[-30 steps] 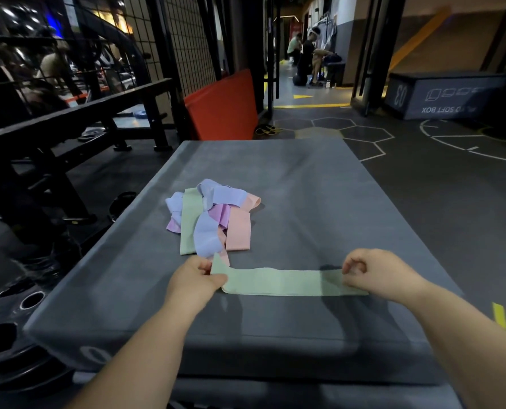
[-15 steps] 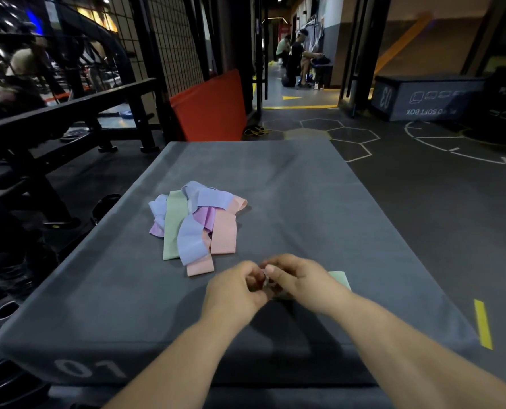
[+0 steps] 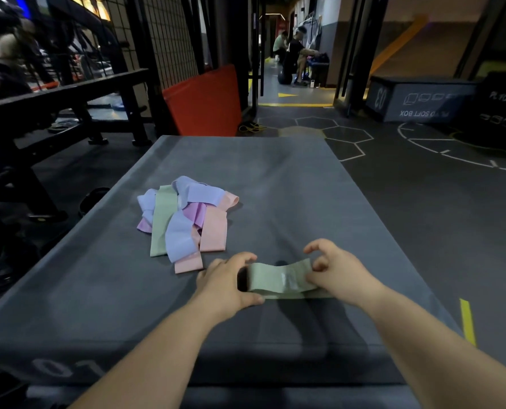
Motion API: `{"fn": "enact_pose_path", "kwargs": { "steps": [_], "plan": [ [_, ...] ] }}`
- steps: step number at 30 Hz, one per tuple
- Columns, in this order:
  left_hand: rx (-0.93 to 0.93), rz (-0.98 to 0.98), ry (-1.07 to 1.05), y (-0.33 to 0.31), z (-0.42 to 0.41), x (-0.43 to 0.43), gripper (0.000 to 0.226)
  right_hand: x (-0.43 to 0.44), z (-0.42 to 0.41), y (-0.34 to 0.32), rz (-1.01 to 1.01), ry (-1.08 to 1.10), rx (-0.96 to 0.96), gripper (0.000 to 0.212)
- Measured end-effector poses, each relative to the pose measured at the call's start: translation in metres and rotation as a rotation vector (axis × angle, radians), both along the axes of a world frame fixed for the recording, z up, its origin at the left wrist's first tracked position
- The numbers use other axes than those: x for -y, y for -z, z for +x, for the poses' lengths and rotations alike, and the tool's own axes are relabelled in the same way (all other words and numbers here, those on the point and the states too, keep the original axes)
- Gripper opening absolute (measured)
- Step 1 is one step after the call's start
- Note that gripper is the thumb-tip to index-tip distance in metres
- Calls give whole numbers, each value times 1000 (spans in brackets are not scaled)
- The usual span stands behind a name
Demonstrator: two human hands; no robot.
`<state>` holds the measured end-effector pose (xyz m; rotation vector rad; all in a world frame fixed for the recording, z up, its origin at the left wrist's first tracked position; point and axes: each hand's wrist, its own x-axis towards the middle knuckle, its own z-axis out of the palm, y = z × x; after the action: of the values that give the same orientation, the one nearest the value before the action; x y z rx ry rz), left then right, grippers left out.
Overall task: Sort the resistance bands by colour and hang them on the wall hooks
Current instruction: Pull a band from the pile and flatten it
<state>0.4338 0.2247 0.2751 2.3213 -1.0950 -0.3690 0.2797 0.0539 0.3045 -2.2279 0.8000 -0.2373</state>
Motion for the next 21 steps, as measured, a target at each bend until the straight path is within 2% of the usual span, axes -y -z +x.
{"fn": "enact_pose_path", "kwargs": {
  "steps": [13, 21],
  "plan": [
    [77, -23, 77, -1, -9, 7, 53, 24, -21, -5, 76, 139, -91, 29],
    [26, -1, 65, -4, -8, 5, 42, 22, -21, -1, 46, 160, -161, 36]
  ]
}}
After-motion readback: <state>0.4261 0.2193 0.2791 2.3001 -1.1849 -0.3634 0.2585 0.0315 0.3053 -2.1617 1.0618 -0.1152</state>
